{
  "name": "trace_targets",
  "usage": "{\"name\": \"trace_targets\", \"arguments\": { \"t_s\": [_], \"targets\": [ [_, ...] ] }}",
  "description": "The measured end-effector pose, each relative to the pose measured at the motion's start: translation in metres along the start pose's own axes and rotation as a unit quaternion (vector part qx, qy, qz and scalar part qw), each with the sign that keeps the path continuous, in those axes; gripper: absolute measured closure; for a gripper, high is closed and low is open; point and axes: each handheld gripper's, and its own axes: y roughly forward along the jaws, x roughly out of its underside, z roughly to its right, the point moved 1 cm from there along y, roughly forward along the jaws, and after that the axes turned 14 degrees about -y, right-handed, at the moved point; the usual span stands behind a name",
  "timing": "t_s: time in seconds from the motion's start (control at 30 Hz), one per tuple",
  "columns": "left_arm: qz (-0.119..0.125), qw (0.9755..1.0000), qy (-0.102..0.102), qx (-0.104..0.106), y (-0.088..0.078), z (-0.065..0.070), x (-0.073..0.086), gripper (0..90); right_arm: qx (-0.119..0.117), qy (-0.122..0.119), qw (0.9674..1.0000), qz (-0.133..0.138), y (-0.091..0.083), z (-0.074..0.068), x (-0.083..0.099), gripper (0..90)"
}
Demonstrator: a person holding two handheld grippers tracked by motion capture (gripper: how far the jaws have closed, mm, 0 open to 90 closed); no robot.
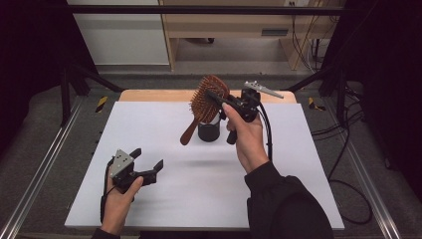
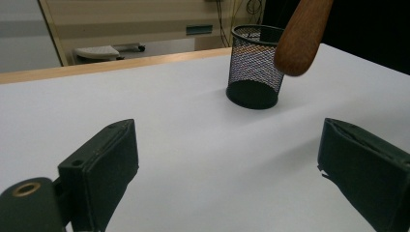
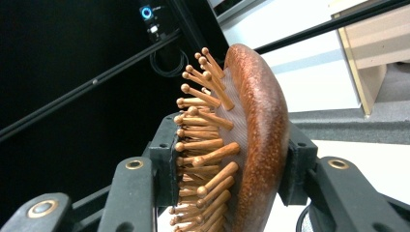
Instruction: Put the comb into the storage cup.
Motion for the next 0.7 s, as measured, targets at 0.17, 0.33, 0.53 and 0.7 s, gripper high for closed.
{"name": "trace_targets", "arguments": {
  "t_s": [0.17, 0.33, 0.53, 0.7],
  "targets": [
    [0.003, 1.0, -0.002, 0.0, 0.0, -0.002, 0.0, 7.4, 0.014, -0.002, 0.9999, 0.005, 0.01, 0.008, -0.015, 52.3],
    [0.005, 1.0, -0.005, -0.005, 0.0, -0.004, 0.001, 7.4, 0.025, -0.004, 0.9996, 0.013, 0.015, 0.016, -0.027, 52.3],
    [0.009, 0.9999, -0.004, -0.005, -0.001, -0.004, 0.001, 6.4, 0.042, -0.004, 0.999, 0.017, 0.02, 0.029, -0.044, 52.2],
    [0.013, 0.9999, -0.005, -0.008, -0.001, -0.005, 0.0, 2.6, 0.055, -0.015, 0.9981, 0.023, 0.025, 0.042, -0.054, 52.2]
  ]
}}
